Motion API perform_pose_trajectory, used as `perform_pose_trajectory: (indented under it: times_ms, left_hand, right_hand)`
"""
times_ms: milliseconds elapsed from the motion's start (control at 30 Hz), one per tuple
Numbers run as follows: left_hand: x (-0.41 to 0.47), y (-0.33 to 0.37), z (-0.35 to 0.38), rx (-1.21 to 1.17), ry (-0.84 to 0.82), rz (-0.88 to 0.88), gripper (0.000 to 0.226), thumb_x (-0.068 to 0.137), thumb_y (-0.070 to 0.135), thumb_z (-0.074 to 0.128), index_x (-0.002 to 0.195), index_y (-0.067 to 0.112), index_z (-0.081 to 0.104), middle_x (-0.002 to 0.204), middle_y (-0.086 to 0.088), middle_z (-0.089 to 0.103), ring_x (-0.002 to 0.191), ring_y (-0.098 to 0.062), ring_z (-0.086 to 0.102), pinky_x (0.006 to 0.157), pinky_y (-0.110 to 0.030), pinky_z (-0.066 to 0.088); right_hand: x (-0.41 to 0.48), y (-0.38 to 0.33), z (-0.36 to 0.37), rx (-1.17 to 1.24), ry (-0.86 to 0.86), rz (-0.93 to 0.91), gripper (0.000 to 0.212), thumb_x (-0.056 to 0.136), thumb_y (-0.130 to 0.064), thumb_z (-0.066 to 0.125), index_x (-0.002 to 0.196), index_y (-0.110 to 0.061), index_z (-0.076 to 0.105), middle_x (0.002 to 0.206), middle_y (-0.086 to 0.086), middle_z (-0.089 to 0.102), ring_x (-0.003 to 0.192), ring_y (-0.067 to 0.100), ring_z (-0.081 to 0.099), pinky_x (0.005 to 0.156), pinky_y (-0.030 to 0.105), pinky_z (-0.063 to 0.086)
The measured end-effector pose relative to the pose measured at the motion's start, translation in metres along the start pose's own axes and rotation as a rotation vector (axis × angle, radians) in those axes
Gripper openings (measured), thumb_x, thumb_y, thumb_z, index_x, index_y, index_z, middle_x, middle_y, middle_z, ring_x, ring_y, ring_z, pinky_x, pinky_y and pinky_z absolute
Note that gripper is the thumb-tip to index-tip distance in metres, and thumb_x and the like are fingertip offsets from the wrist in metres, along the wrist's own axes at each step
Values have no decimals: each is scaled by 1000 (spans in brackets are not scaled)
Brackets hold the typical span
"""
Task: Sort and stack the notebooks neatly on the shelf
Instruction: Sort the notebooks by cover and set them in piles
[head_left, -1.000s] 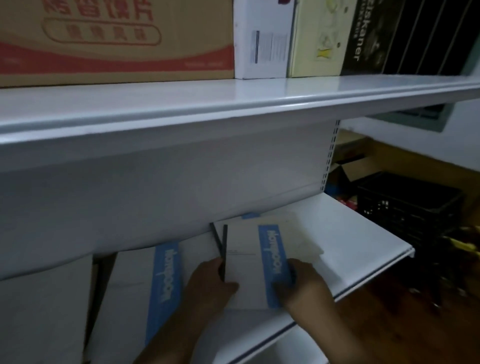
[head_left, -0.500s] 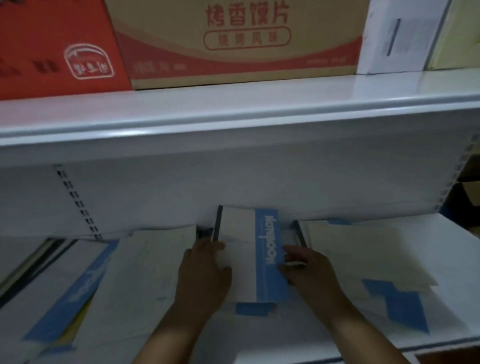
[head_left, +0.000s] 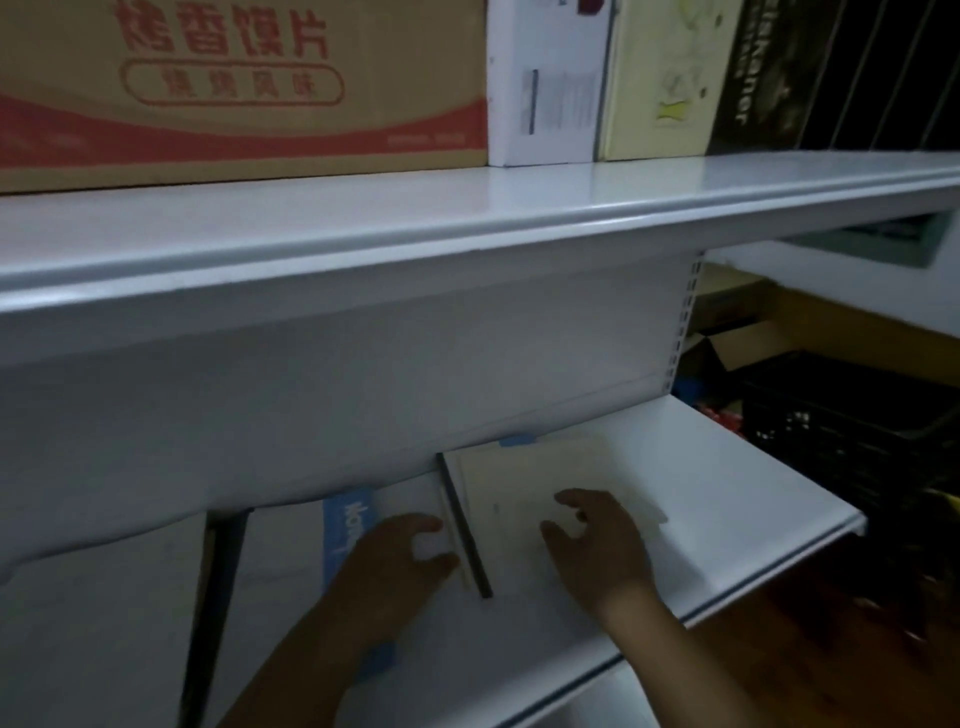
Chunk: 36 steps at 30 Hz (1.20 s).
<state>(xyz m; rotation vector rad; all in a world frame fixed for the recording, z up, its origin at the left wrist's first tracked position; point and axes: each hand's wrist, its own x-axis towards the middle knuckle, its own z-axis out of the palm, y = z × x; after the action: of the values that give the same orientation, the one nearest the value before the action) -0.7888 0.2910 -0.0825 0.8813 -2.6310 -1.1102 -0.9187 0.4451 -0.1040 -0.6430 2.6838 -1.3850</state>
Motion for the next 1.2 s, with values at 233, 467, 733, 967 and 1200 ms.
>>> perform_pose_trajectory:
  times_ms: [233, 467, 733, 967, 1200]
  left_hand:
    - [53, 47, 61, 243, -122, 135, 57, 93, 34, 47, 143, 17, 27, 155, 0, 22, 143, -14, 18, 114, -22, 14]
    - [43, 55, 86, 307, -11, 253, 39, 88, 36, 49, 125, 24, 53, 122, 4, 58, 113, -11, 50, 93, -21, 37]
    - [18, 18, -2, -80, 145, 93, 88, 77, 44, 68, 146, 27, 17, 153, 10, 19, 142, -8, 15, 117, -26, 18]
    - [-56, -24, -68, -695, -83, -141, 41, 76, 20, 74, 106, 40, 55, 112, 4, 60, 98, -6, 60, 89, -19, 50]
    - [-123, -76, -131, -805, 348, -220, 41, 82, 9, 63, 118, 29, 57, 114, 3, 67, 104, -22, 63, 96, -43, 49]
  right_hand:
    - [24, 43, -40, -545, -78, 244, 81, 67, -72, 54, 130, -21, 40, 131, 4, 46, 122, 25, 41, 96, 38, 38]
    - [39, 53, -71, 240, 59, 259, 38, 82, -11, 66, 119, -9, 56, 119, 14, 61, 99, 26, 59, 92, 40, 51]
    - [31, -13, -94, 1030, -182, 99, 37, 57, -12, 71, 93, -18, 68, 90, 2, 76, 72, 16, 73, 52, 23, 57]
    - [27, -99, -13, 1430, -936, 163, 35, 79, -5, 53, 108, -15, 70, 129, 16, 54, 109, 24, 63, 83, 47, 55]
    - [-17, -183, 75, 1148, -774, 111, 20, 79, -20, 61, 96, -16, 72, 94, 3, 74, 77, 15, 72, 58, 23, 58]
